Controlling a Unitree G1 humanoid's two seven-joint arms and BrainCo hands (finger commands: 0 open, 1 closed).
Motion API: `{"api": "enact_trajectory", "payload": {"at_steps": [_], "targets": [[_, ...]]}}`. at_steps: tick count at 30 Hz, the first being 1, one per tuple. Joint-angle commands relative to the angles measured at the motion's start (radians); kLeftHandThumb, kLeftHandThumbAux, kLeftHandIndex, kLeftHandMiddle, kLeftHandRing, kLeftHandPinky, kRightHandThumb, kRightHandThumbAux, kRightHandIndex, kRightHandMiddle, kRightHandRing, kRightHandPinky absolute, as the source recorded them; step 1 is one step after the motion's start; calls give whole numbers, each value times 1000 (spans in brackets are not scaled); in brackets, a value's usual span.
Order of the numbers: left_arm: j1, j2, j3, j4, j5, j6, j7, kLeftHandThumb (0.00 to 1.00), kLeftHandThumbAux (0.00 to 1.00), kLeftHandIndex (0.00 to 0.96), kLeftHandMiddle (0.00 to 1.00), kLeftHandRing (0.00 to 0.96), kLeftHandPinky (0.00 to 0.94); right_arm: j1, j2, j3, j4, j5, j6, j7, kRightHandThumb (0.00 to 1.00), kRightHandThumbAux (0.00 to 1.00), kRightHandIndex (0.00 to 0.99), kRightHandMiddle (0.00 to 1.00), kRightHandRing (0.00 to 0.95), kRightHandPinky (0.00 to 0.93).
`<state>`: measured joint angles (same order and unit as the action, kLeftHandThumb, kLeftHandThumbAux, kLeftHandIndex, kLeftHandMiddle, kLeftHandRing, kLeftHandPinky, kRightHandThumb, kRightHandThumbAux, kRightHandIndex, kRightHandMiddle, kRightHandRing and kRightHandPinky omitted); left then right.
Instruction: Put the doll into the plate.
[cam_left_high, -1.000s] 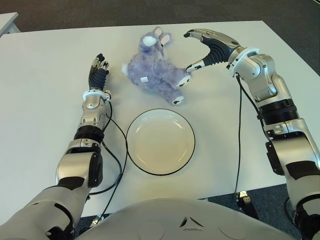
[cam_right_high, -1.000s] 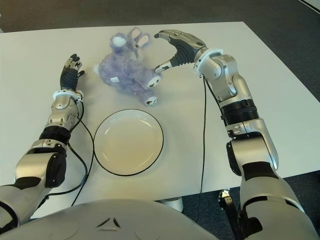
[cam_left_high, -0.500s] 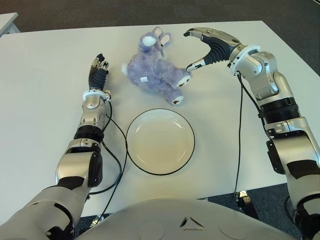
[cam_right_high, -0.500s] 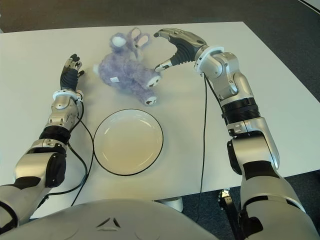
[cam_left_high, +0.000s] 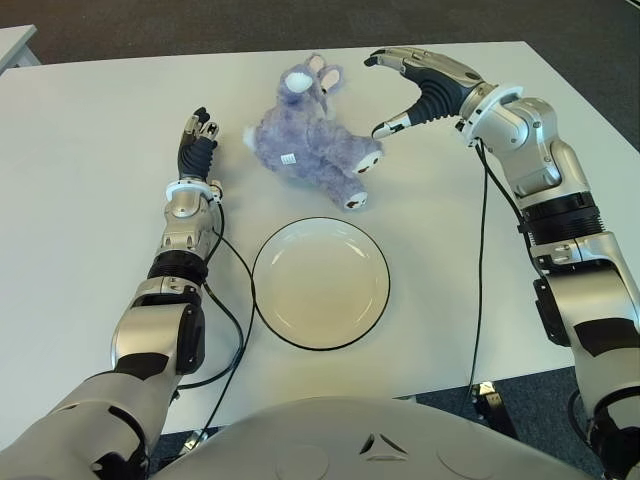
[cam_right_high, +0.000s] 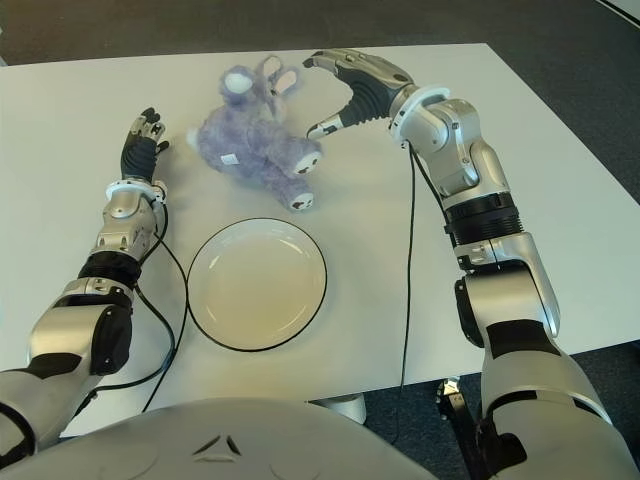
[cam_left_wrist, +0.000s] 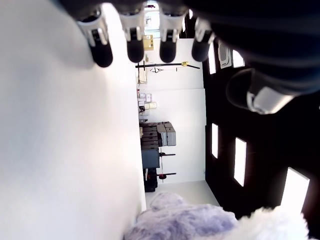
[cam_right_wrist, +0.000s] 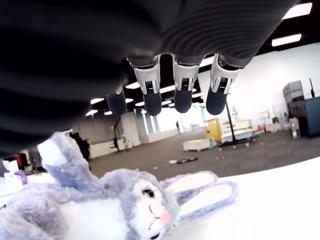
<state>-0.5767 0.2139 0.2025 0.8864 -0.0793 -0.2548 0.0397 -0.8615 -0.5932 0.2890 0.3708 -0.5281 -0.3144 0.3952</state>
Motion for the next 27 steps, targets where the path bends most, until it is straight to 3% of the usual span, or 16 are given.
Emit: {"api": "enact_trajectory", "payload": {"at_steps": [1, 27], "targets": [[38, -11, -8, 46, 8, 33, -5, 580, 344, 0, 0, 0, 49, 7, 8, -5, -21, 13, 9, 18, 0, 415, 7, 0, 0, 0], [31, -11, -13, 60, 6, 31, -4, 581, 341, 0, 0, 0, 68, 19, 49, 23, -108, -11, 72, 52, 0, 470, 7, 0, 0, 0]]}}
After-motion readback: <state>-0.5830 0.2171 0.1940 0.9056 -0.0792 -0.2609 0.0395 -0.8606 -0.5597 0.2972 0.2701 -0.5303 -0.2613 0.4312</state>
